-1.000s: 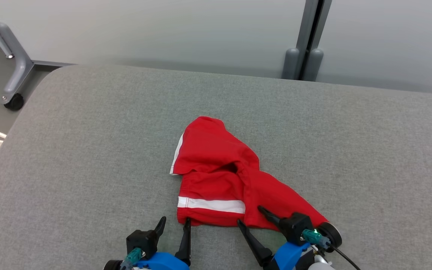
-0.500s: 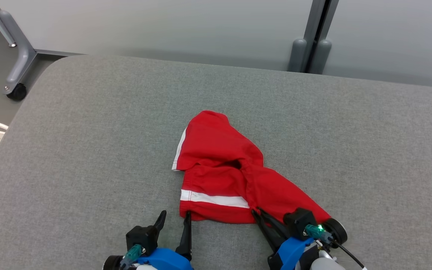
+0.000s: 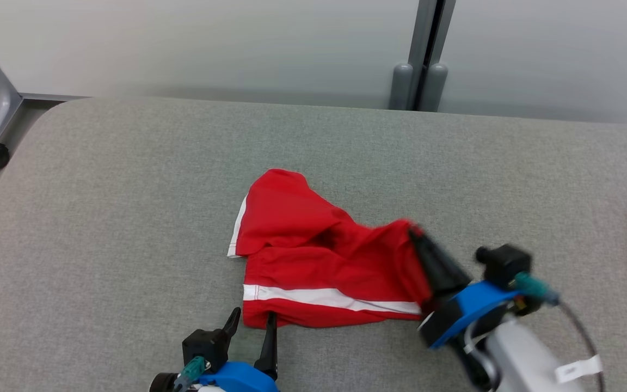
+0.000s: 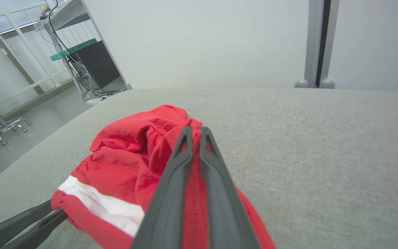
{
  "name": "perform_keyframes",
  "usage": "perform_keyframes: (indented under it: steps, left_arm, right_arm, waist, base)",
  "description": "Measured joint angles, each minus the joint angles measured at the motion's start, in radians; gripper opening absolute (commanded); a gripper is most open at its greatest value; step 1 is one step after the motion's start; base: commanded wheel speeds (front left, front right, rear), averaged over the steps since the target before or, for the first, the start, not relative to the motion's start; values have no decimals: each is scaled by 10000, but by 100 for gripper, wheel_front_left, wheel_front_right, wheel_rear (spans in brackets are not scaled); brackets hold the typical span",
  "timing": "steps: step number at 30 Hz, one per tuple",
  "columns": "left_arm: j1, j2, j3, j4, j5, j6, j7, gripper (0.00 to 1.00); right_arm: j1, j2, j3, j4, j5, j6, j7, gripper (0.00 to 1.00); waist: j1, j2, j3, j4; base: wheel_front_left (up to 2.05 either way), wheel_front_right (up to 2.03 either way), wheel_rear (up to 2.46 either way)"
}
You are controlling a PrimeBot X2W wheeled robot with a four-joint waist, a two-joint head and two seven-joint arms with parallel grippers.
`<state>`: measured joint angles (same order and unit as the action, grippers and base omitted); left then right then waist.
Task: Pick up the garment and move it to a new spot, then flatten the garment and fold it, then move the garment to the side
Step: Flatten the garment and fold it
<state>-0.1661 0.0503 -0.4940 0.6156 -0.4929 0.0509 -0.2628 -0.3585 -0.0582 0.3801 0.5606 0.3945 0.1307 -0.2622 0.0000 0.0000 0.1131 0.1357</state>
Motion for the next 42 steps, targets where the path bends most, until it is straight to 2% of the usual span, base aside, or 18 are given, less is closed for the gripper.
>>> perform_keyframes:
  steps: [3, 6, 7, 8, 13, 16, 19, 25, 30, 42]
  left_arm:
    - [-6, 0, -31, 25, -2, -2, 0, 100]
    - [-44, -4, -121, 33, -54, -2, 0, 100]
    - [-69, -4, -173, 35, -79, -2, 0, 100]
    - [-105, -2, -249, 36, -82, -2, 0, 100]
    - [-268, -4, -399, 69, -102, 13, 0, 100]
    - [-276, 0, -334, 61, -81, 56, 0, 100]
    - [-264, -4, -25, -173, 153, 171, 0, 100]
    - [155, -2, 903, -826, 767, 368, 0, 100]
    - [722, -6, 1561, -1041, 1080, 366, 0, 100]
    - [1393, 0, 2334, -1664, 1868, 320, 0, 100]
  right_arm:
    - [-450, -426, -922, 153, -86, 0, -2, 0]
    - [-879, -800, -1638, 986, -487, 0, -2, 0]
    - [-1044, -871, -1900, 1273, -627, -2, 2, 39]
    - [-1241, -1005, -2092, 1538, -982, 2, 4, 100]
    - [-2032, -1336, -3651, 2631, -2418, 0, 4, 100]
    - [-2110, -1181, -4805, 2364, -2991, 0, -2, 100]
    - [-1731, -786, -5246, 1741, -3333, 0, -2, 100]
    - [48, -291, -5102, 522, -3204, 0, -2, 100]
    - [1290, -59, -4470, -48, -2918, 0, -2, 100]
    - [2228, 67, -3327, -614, -2458, 0, -2, 100]
  waist:
    - [-1, 0, 28, -104]
    - [0, 1, 113, -102]
    - [0, 1, 148, -84]
    - [0, 1, 187, -60]
    - [1, 1, 341, 70]
    - [2, 1, 288, 48]
    - [0, 1, 138, -64]
    - [-1, 0, -299, -445]
    - [-1, 0, -706, -834]
    - [-2, 0, -1312, -1489]
  base:
    - [0, 0, 0]
    - [0, 0, 0]
    - [0, 0, 0]
    - [0, 0, 0]
    - [0, 0, 0]
    - [0, 0, 0]
    - [0, 0, 0]
    - [0, 0, 0]
    - [0, 0, 0]
    - [0, 0, 0]
